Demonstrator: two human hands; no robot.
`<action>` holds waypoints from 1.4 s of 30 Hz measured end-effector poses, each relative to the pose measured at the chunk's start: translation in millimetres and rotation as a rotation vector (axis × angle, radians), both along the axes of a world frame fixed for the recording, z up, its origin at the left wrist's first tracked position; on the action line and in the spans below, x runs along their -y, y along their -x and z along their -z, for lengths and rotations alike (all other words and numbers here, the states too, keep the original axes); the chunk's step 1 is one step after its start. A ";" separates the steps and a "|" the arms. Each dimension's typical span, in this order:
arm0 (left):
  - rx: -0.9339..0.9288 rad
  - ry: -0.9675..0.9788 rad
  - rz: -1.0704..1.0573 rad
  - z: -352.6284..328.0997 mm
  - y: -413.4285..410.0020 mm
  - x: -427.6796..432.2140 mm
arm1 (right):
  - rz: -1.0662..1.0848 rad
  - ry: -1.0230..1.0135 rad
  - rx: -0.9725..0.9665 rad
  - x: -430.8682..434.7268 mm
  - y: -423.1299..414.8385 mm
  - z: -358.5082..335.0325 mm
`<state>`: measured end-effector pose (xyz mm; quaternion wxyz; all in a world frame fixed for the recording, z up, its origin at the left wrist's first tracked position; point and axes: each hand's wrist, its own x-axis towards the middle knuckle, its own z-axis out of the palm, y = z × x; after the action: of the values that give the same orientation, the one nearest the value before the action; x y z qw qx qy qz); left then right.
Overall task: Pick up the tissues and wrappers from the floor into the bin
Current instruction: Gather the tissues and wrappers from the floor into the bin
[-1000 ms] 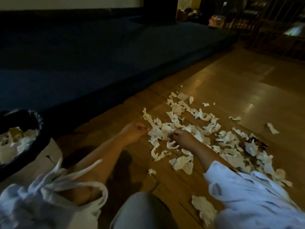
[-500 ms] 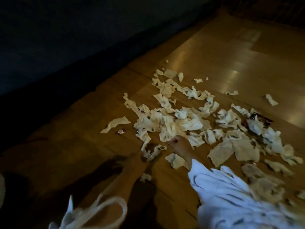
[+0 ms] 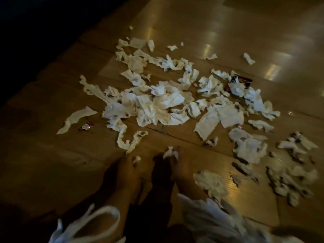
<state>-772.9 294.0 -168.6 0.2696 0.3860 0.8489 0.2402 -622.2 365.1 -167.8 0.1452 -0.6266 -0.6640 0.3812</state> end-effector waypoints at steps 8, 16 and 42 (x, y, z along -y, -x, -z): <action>-0.083 0.118 -0.084 2.3 18.0 -71.9 | 0.481 -0.179 0.422 20.7 -70.6 2.8; 0.051 0.060 0.200 17.7 7.9 -66.0 | 0.134 0.091 0.438 59.3 -74.6 33.1; -0.033 -0.055 0.125 -24.2 -47.7 -96.0 | 0.455 -0.268 -0.065 -41.7 -86.7 4.2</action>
<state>-725.2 390.0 -144.4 0.2590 0.4493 0.8207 0.2397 -535.5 406.8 -172.0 0.3301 -0.7225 -0.5453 0.2676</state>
